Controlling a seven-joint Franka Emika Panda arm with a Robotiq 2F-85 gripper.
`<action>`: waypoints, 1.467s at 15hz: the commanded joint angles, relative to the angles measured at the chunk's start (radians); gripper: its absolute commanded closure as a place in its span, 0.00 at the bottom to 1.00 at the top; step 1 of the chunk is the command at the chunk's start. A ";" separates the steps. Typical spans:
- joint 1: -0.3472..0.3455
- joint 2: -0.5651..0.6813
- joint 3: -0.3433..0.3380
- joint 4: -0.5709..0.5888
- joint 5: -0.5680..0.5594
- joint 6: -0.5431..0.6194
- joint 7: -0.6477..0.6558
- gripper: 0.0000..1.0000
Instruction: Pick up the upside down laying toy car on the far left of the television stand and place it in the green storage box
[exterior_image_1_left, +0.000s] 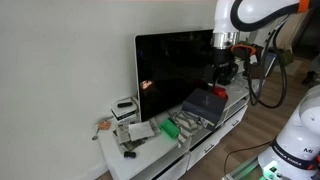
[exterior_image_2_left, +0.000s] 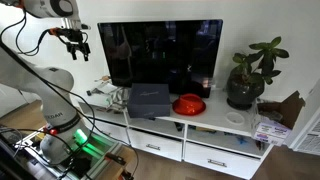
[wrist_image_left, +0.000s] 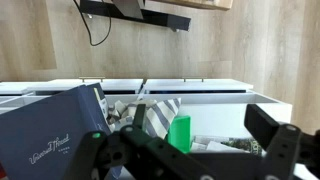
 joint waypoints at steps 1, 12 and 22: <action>-0.004 0.000 0.003 0.002 0.002 -0.002 -0.002 0.00; -0.004 0.000 0.003 0.002 0.002 -0.002 -0.002 0.00; 0.155 0.387 0.235 0.277 -0.065 0.160 -0.072 0.00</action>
